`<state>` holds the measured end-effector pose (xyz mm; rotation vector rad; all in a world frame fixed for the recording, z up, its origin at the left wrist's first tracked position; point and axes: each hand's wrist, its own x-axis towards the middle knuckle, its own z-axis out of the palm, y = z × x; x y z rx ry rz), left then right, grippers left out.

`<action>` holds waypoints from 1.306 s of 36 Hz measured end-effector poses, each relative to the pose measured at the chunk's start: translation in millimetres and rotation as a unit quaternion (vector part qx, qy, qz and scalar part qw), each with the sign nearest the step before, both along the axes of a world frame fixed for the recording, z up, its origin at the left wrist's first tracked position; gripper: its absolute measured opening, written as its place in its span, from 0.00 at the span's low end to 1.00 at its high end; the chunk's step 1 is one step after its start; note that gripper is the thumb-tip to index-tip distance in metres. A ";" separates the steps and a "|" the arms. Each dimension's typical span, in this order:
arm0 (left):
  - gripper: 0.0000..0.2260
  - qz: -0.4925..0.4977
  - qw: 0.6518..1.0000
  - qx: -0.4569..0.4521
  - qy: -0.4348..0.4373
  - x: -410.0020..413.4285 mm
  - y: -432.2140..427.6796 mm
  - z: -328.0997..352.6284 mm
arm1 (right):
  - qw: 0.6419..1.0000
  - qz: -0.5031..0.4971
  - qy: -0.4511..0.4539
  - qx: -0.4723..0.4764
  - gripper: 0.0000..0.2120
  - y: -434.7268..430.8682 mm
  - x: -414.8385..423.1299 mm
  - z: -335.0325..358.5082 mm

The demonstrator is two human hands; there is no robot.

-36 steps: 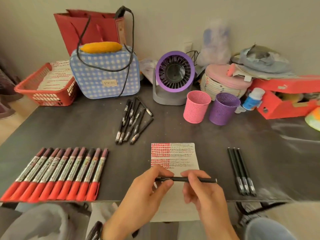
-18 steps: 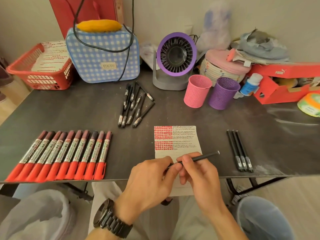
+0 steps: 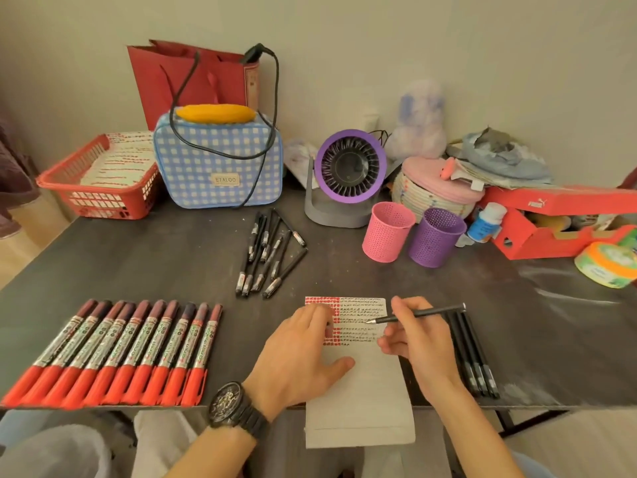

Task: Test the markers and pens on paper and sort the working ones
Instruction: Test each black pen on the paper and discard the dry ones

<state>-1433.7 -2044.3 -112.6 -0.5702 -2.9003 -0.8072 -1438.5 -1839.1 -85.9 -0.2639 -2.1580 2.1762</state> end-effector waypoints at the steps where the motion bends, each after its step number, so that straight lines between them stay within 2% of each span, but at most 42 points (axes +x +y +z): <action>1: 0.26 -0.006 1.000 -0.002 -0.009 -3.6 1.5 -3.7 | 1.000 0.005 -0.004 0.009 0.10 -1.6 -3.9 -2.9; 3: 0.29 -0.015 1.000 -0.011 -0.012 -9.1 4.4 -9.6 | 1.000 0.013 -0.011 0.020 0.10 -4.7 -9.6 -6.9; 10: 0.28 0.016 1.000 0.020 -0.015 -12.5 4.3 -21.0 | 0.998 0.000 0.012 0.057 0.09 -14.3 -16.6 -17.5; 17: 0.24 0.050 0.997 0.046 -0.023 -10.8 6.0 -20.8 | 0.991 -0.046 0.041 0.120 0.20 -15.4 -14.6 -30.7; 22: 0.25 0.049 0.997 0.049 -0.026 -10.6 5.9 -20.2 | 0.981 -0.042 0.048 0.183 0.18 -16.9 -16.4 -39.1; 47: 0.26 0.066 0.996 0.050 -0.043 -12.1 6.5 -17.5 | 0.982 -0.038 0.049 0.181 0.15 -17.5 -17.3 -36.3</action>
